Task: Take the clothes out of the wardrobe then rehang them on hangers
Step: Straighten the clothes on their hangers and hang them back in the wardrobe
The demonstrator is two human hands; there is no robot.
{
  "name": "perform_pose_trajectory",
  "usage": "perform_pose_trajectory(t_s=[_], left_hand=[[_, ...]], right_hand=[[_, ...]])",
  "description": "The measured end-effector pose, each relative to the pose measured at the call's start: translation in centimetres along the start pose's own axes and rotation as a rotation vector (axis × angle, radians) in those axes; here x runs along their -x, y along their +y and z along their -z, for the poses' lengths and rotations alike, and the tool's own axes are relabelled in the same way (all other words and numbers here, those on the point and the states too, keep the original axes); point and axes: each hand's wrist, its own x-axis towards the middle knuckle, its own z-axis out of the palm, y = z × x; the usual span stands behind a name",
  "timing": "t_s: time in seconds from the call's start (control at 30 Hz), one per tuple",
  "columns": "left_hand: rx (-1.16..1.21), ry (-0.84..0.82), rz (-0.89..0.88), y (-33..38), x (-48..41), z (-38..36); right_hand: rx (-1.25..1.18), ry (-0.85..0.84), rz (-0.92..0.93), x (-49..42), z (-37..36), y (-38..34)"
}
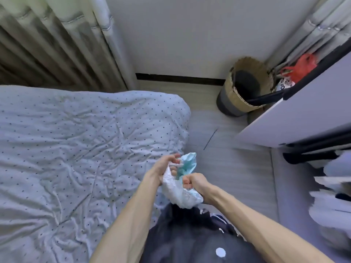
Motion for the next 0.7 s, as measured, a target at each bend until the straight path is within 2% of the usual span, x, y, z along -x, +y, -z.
perform_pose_trajectory(t_s=[0.13,0.2,0.3,0.33,0.37,0.43,0.5,0.53,0.57,0.6,0.7], left_hand=[[-0.268,0.092,-0.187,6.5,-0.1,-2.4],[-0.422,0.057,-0.235,8.7,-0.3,-4.7],[-0.625,-0.022,-0.225,10.1,-0.8,-8.6],[-0.792,-0.010,-0.234,10.5,-1.0,-9.7],[-1.063,0.022,-0.259,11.0,-1.3,-10.8],[-1.756,0.148,-0.300,12.1,-1.3,-12.7],[-2.306,0.264,-0.301,13.2,-0.4,-14.4],[-2.453,0.286,-0.272,13.6,0.1,-15.1],[-2.519,0.307,-0.248,14.1,0.5,-15.8],[-2.477,0.337,-0.261,14.6,0.8,-16.4],[-2.159,0.443,-0.493,15.7,1.7,-18.8]], right_hand=[[-0.115,0.031,0.026,0.6,1.2,-3.4],[-0.171,0.032,0.099,1.0,2.0,-5.6],[-0.143,0.154,0.259,1.6,3.3,-8.5],[-0.101,0.204,0.298,2.0,3.9,-9.3],[-0.054,0.238,0.313,2.2,4.7,-9.8],[0.092,0.266,0.291,2.6,6.8,-10.5],[0.409,0.353,0.239,3.0,9.0,-10.9],[0.566,0.389,0.214,3.2,10.0,-11.0],[0.682,0.409,0.177,3.5,10.9,-11.1],[0.771,0.399,0.130,3.8,11.5,-11.2],[0.938,0.319,0.043,4.4,13.4,-12.2]])
